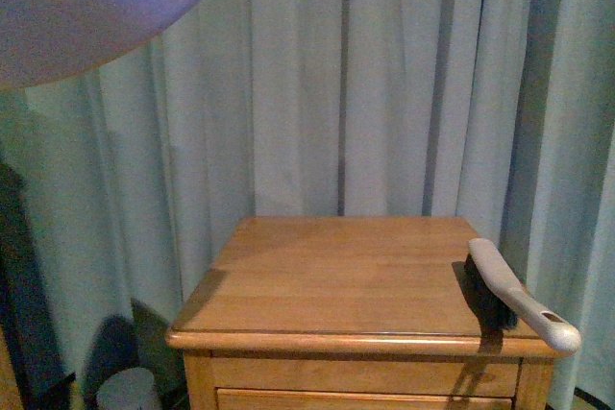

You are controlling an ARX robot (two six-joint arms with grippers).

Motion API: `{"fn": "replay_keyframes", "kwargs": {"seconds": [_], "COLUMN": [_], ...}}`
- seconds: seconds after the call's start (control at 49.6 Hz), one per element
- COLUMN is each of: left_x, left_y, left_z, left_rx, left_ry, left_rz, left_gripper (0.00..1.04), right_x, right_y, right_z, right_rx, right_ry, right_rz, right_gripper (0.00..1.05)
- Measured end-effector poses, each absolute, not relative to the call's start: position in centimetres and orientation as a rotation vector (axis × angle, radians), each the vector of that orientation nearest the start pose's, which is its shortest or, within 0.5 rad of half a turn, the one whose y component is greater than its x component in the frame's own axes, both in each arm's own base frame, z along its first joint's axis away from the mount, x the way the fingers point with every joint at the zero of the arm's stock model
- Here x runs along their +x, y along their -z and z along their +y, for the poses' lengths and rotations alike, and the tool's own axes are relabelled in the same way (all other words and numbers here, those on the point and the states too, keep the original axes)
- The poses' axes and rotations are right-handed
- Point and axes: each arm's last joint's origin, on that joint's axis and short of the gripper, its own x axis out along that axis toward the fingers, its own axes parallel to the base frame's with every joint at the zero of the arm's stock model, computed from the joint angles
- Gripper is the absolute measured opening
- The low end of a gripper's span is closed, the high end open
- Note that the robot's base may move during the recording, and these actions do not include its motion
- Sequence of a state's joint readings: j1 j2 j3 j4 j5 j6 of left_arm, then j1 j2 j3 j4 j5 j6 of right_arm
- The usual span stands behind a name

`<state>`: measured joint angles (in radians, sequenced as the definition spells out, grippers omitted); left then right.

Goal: Clean up trash

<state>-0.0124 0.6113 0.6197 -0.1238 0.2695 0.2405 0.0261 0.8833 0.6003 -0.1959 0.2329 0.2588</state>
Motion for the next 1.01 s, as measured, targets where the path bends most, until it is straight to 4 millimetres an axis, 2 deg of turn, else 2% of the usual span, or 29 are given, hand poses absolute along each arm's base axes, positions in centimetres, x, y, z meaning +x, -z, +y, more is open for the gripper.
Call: {"fn": "replay_keyframes", "kwargs": {"seconds": [0.101,0.181,0.403,0.584,1.007], "left_x": [14.3,14.3,14.3,14.3,14.3], "left_y": [-30.6,-30.6,-30.6,-30.6,-30.6], "left_z": [-0.9,-0.9,-0.9,-0.9,-0.9], "left_rx": [0.224,0.224,0.224,0.223,0.223], "left_ry": [0.294,0.294,0.294,0.294,0.294], "left_rz": [0.08,0.08,0.08,0.08,0.08], "left_gripper": [0.28,0.28,0.28,0.28,0.28], "right_x": [23.8,26.8,32.3,35.1,39.7], "right_y": [-27.4,-27.4,-26.5,-24.6,-21.5], "right_z": [0.2,0.7,2.2,2.7,2.7], "right_rx": [0.242,0.254,0.243,0.245,0.313], "right_ry": [0.242,0.248,0.245,0.27,0.325], "right_rz": [0.569,0.652,0.751,0.797,0.826], "right_gripper": [0.97,0.97,0.97,0.97,0.97]}}
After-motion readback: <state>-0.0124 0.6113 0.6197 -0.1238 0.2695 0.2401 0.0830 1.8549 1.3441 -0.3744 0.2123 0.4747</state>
